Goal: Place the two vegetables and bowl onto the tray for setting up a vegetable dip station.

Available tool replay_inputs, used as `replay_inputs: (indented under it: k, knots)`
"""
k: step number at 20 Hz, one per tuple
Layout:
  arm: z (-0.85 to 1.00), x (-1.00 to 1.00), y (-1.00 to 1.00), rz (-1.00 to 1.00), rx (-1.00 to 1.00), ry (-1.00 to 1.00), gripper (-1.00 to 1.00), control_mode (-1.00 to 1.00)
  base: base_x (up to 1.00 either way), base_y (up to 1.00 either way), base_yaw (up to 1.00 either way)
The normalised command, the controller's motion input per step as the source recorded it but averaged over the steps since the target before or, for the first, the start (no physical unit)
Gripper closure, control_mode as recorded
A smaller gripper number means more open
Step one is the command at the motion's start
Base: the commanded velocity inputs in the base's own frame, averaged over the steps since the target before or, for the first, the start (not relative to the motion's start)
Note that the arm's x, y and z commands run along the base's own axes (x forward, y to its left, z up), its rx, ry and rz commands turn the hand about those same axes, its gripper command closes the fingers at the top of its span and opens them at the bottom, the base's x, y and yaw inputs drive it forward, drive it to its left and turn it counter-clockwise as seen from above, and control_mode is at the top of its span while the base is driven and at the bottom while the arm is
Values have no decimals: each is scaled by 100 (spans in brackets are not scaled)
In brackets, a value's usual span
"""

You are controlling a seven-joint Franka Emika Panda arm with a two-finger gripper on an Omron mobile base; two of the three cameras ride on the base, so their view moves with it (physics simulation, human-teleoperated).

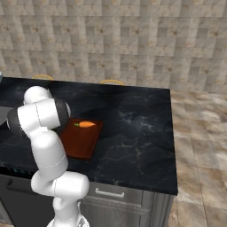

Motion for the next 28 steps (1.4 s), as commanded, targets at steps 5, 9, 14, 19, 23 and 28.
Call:
replay_inputs:
  k: [5, 9, 14, 19, 23, 28]
  knots:
    - [-24, 0, 0, 0, 0, 0, -100, -100, 0, 0, 0]
    - [-22, 0, 0, 0, 0, 0, -100, -100, 0, 0, 0]
    - [-17, 0, 0, 0, 0, 0, -100, -100, 0, 0, 0]
    - [-12, 0, 2, 0, 0, 0, -100, -100, 0, 0, 0]
    - [-12, 0, 3, 0, 0, 0, -100, -100, 0, 0, 0]
    - [-11, 0, 4, 0, 0, 0, -100, -100, 0, 0, 0]
